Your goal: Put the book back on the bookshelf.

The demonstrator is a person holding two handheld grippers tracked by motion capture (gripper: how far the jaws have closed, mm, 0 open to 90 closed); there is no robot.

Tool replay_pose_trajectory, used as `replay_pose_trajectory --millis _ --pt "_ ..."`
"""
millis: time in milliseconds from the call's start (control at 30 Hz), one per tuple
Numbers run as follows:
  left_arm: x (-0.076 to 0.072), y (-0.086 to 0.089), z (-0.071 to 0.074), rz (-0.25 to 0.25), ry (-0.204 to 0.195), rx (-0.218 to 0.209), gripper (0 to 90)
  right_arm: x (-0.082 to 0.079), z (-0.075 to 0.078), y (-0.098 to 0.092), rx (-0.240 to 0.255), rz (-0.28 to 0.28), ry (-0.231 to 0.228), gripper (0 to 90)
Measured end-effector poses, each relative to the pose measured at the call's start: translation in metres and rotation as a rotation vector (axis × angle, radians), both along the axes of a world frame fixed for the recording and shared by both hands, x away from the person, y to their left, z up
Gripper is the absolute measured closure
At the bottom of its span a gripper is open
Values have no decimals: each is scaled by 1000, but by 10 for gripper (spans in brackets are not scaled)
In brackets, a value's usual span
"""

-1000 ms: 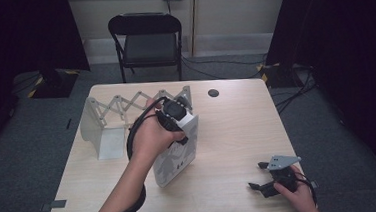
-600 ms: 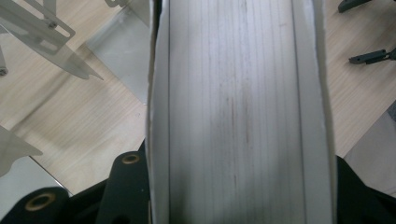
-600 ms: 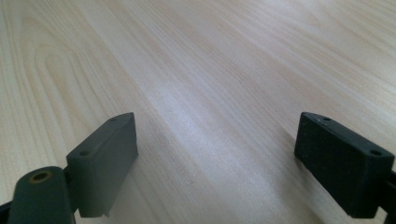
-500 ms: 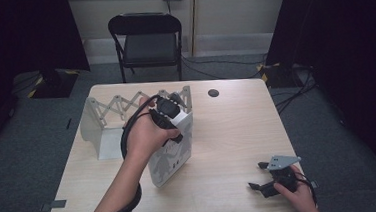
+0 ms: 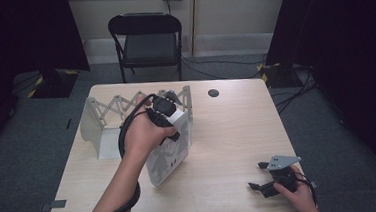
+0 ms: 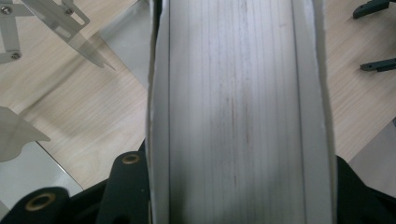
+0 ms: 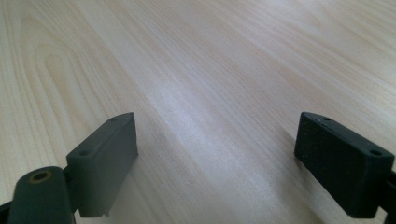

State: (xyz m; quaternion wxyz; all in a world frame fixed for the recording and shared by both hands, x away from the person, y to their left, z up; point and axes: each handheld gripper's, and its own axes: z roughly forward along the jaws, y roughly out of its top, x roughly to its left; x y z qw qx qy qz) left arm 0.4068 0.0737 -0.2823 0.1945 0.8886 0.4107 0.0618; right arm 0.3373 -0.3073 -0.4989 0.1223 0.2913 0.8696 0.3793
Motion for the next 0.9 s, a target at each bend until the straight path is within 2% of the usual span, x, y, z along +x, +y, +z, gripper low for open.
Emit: replay_pose_trajectory --millis 133,200,233,500,533,600,633,733,833,900 --pt "2 1 0 13 1 -3 526 0 0 0 0 0 0 124" --pt "4 2 1 45 14 -13 526 0 0 0 0 0 0 124" --pt "5 3 1 39 17 -9 526 0 0 0 0 0 0 125" --pt "10 5 0 71 2 -1 526 0 0 0 0 0 -1 125" --pt "10 4 -1 91 4 -11 526 0 0 0 0 0 -1 125" --pt "11 5 -1 89 3 -10 526 0 0 0 0 -1 0 124" --pt "12 6 -1 115 8 -18 526 0 0 0 0 0 -1 125" --pt "14 6 -1 123 7 -21 526 0 0 0 0 -1 0 125" --pt "16 5 -2 138 9 -8 526 0 0 0 0 0 0 124" --pt "18 5 -2 128 5 1 526 0 0 0 0 0 0 125"
